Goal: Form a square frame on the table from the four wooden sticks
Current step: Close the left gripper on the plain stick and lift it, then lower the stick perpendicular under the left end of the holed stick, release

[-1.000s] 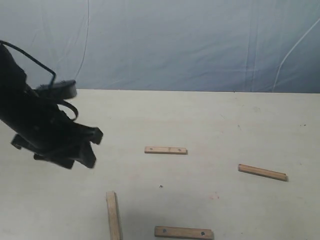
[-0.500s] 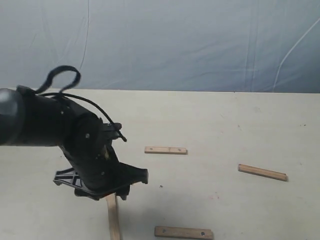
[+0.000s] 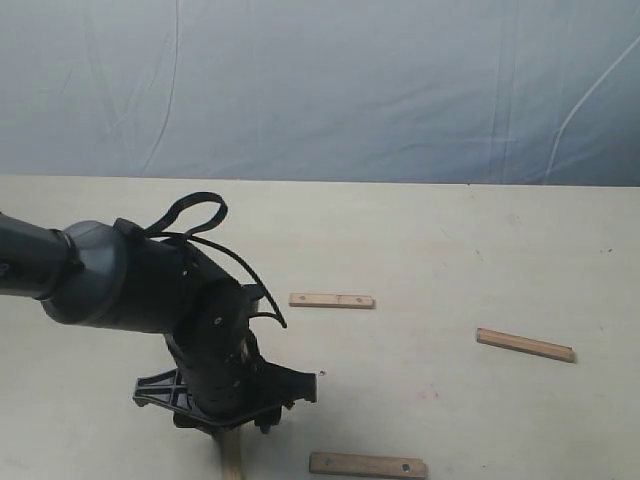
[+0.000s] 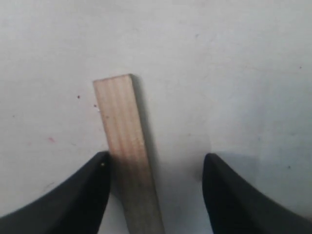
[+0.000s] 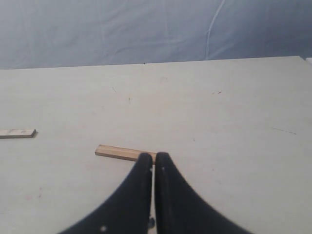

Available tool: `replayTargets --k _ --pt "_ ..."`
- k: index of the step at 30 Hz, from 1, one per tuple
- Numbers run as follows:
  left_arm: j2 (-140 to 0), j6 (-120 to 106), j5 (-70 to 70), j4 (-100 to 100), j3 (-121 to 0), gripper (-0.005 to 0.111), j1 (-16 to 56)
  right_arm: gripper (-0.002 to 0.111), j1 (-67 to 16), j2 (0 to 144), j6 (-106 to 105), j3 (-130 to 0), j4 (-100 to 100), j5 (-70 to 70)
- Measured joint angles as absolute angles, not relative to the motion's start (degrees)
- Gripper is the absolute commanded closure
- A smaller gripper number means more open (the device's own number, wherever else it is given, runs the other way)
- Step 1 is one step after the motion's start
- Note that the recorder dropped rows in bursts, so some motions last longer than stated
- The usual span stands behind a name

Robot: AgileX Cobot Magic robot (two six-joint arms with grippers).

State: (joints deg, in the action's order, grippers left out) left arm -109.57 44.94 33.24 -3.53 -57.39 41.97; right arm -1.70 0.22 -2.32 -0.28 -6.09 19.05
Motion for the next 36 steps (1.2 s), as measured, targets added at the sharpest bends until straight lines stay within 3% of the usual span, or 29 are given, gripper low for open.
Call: replayTargets --k 5,10,14,23,36 --pt "-109.57 45.03 33.24 -3.74 -57.49 0.061 41.97 0.105 -1.70 0.22 -2.32 -0.28 -6.09 19.05" --pt "-109.69 44.80 34.55 -5.29 -57.38 0.091 41.97 0.105 -1.70 0.22 -2.32 -0.28 -6.09 19.05" --pt "-109.42 44.80 33.84 -6.41 -56.50 0.107 41.97 0.105 -1.70 0.22 -2.32 -0.28 -6.09 19.05" --pt "-109.49 44.59 34.59 -9.88 -57.65 0.107 42.17 0.105 -1.70 0.22 -2.32 -0.28 -6.09 19.05" --pt "-110.82 43.39 33.28 -11.30 -72.34 0.107 40.13 0.105 -1.70 0.22 -2.32 -0.28 -6.09 19.05"
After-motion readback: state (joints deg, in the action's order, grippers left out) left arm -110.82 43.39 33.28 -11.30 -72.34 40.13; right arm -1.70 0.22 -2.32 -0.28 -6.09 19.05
